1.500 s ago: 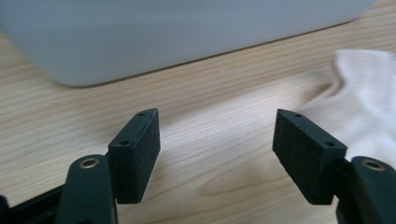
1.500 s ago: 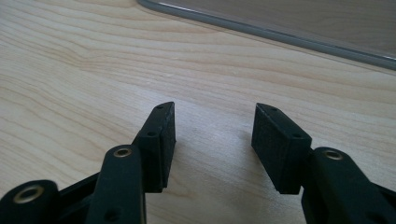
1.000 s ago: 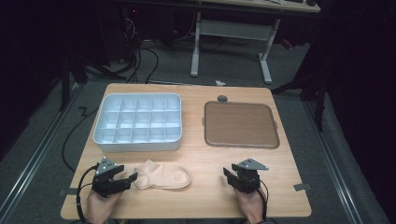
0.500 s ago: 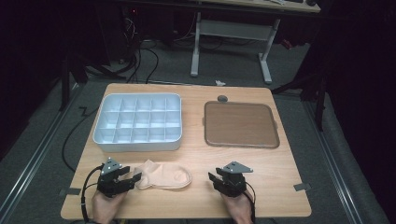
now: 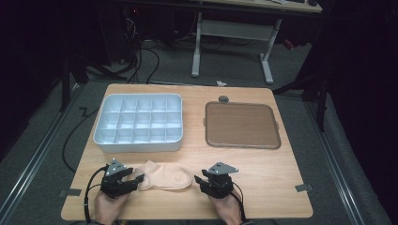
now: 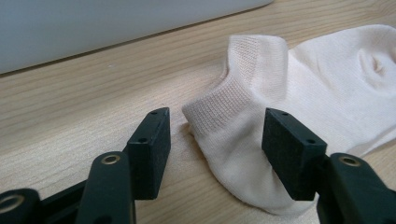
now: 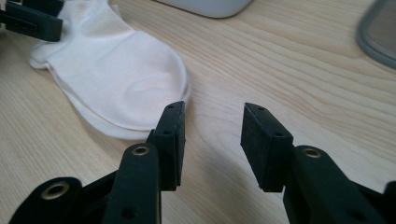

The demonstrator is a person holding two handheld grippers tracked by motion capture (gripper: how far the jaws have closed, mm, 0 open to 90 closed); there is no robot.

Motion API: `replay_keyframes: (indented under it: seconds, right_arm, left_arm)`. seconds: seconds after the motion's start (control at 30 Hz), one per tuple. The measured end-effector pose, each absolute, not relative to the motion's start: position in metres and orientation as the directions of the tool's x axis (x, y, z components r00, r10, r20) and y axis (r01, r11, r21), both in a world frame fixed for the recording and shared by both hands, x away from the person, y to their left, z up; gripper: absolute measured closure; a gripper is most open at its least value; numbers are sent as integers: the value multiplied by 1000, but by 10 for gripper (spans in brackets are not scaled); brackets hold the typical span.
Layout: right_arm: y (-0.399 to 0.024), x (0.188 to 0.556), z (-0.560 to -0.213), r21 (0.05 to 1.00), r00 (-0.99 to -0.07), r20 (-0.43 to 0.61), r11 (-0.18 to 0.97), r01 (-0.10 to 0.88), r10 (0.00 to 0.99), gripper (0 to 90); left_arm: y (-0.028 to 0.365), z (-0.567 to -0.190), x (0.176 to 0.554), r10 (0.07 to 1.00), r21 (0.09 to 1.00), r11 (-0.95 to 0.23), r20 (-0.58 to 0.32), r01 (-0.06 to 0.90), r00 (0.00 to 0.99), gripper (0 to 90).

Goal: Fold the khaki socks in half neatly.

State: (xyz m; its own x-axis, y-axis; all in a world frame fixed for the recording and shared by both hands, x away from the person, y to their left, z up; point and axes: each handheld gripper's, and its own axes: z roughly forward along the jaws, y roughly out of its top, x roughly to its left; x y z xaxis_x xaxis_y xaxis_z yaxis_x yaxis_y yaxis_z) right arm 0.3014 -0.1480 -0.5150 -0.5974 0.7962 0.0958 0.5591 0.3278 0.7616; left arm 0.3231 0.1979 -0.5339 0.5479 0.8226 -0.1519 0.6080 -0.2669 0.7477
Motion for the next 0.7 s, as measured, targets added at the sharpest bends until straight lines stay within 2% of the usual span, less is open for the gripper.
replay_keyframes:
  seconds: [0.3,0.7]
  right_arm:
    - [-126,306,-519,748,-630,104,357,560,770,583]
    - [-117,317,-527,710,-617,79,390,586,783,605]
  left_arm:
    - [190,-531,321,830,733,-334,-69,592,554,463]
    - [186,-528,322,826,713,-351,-68,607,559,536]
